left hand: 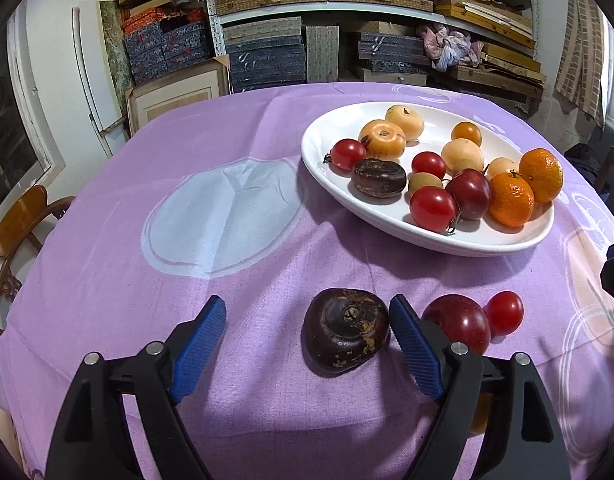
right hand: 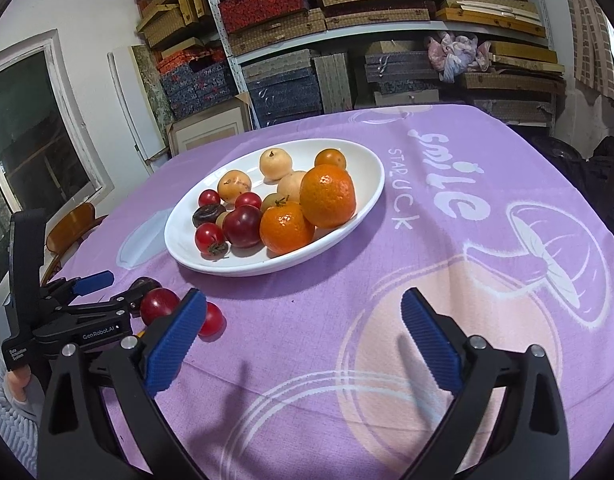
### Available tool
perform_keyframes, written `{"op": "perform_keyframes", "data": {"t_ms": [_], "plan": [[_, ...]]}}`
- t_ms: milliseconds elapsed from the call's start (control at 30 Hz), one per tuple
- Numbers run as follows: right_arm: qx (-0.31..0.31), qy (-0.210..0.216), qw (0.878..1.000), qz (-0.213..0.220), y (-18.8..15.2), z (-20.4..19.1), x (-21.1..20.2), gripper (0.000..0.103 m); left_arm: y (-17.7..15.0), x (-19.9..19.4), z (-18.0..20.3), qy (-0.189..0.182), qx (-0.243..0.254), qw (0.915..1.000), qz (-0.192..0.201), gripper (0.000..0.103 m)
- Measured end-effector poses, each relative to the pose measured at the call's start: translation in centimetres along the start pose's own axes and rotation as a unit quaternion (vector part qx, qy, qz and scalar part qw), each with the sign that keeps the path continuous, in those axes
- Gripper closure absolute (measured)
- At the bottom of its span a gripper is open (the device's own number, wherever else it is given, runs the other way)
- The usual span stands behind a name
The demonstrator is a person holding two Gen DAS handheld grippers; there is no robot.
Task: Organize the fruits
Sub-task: 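Move both open grippers back to the dark brown fruit and red tomatoes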
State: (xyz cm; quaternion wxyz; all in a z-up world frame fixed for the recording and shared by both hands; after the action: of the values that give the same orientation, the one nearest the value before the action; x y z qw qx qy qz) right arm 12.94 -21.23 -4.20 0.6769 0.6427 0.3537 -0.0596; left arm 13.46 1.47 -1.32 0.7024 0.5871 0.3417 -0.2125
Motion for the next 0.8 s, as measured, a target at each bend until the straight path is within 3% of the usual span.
{"op": "perform_keyframes", "data": {"t_ms": [233,467,700,800], "plan": [[0.006,0.004,1.000,-0.005,-0.4,0.1,0.4,0.007,0.1,0.4,-0.7,-0.008,-0.014,0.9998,-0.012,0.014],[0.010,0.007,1.000,-0.007,-0.5,0.2,0.5,0.007,-0.2,-0.1,-3.7,-0.004,-0.039,0.9991,-0.015,0.010],[0.009,0.008,1.000,-0.008,-0.5,0.2,0.4,0.007,-0.8,-1.9,-2.7,-0.022,-0.007,0.9996,0.019,0.012],[0.009,0.008,1.000,-0.008,-0.5,0.1,0.4,0.007,-0.6,-1.5,-2.0,-0.035,0.000,0.9993,0.011,0.012]]}}
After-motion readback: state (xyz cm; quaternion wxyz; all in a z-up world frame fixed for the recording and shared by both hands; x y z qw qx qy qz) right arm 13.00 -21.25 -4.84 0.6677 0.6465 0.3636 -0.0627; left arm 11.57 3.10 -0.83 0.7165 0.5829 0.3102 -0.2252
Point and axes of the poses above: each gripper's, at about its wrist camera, not at the fingertips, and x roughly the way its jaws point, z to its right, y to its top, the point moved 1 cm from there along x, roughly the way its jaws point, and after that the axes turned 13 degrees about -x, right-handed, at the moved point
